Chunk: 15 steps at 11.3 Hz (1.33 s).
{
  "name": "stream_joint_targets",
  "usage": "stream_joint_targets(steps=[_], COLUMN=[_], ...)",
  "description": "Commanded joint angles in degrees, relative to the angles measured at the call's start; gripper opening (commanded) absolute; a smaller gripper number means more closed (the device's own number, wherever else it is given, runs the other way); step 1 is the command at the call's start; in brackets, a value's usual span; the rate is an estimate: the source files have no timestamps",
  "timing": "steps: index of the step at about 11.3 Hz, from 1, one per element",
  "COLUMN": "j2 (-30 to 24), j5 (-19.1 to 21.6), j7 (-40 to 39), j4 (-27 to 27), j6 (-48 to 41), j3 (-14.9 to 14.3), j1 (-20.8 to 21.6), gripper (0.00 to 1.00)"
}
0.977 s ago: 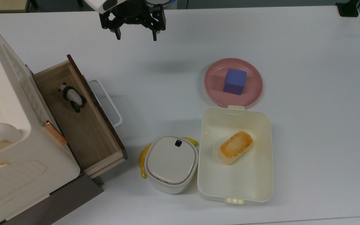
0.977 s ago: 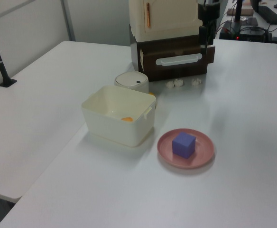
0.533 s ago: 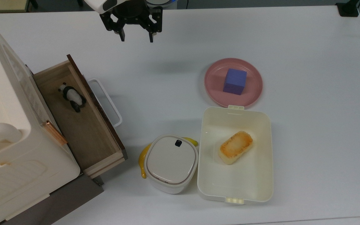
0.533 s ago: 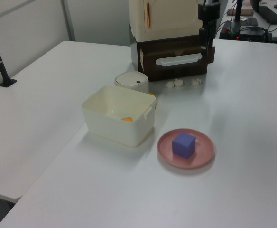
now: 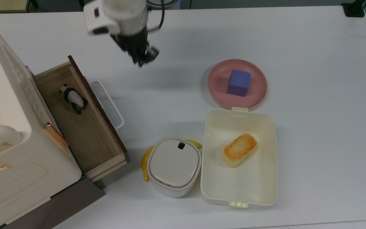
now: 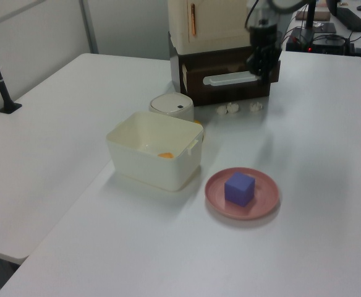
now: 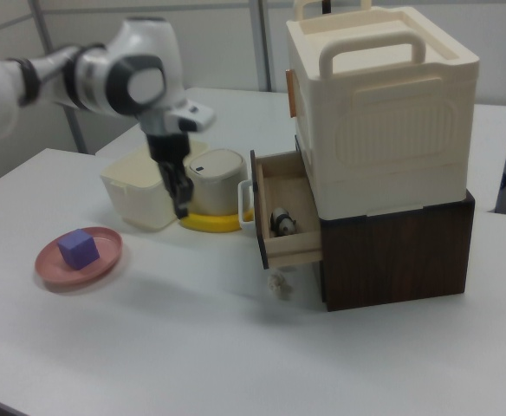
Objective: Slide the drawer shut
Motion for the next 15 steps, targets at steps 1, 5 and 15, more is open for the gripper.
stream_joint_targets(steps=[1,5,15], j2=[7.29,9.93,5.05], j5=[-0.98,-2.72,-6.25], j7=[8.95,8.78,-4.61], j4=[3.71,3.72,1.1], j6=[5.4,16.2,21.11], j3=[-3.27,-8.02,-14.18], j1=[0.03,0.03,2.91], gripper=[0.16,0.17,0.66])
